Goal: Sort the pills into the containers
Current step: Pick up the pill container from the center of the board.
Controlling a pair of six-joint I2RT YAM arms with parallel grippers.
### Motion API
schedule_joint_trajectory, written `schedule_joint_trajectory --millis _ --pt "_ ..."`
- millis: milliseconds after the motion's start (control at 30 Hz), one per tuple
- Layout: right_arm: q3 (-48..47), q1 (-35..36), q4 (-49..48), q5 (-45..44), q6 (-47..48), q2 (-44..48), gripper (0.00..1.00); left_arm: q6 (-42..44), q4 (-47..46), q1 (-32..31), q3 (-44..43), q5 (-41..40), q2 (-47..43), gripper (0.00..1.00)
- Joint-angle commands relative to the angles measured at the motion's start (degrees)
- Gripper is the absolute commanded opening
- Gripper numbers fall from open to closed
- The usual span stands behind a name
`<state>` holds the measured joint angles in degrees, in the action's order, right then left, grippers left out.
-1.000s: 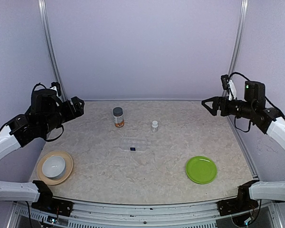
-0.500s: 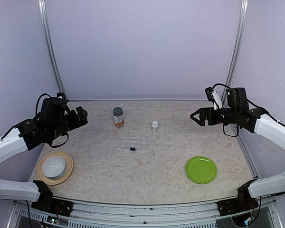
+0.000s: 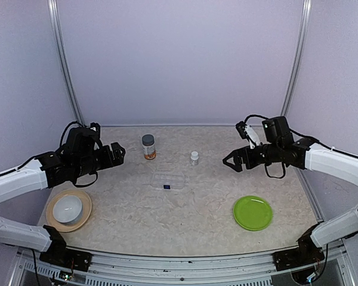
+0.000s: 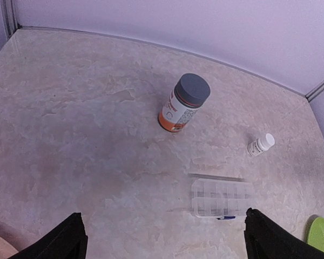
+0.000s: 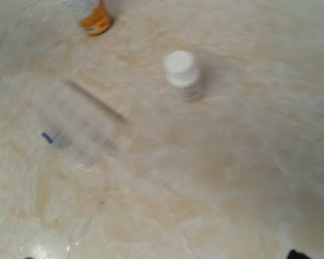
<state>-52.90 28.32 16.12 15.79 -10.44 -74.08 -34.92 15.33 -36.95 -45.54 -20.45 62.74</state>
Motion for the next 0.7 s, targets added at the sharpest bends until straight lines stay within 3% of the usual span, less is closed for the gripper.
schedule_joint_trajectory --millis 0,367,667 --pt "0.4 4.0 -4.5 0.4 3.8 -2.1 1.0 3.8 -6.2 -1.2 2.1 5.9 2.2 0.99" --pt "-3.4 12.6 -10.6 -0.4 10.8 -12.5 1.0 3.7 -9.8 -3.0 2.9 9.4 6.0 0.99" --pt "-8.1 15.1 -12.8 -0.3 15.6 -22.5 1.0 3.2 -11.2 -3.8 4.6 10.5 5.4 0.99"
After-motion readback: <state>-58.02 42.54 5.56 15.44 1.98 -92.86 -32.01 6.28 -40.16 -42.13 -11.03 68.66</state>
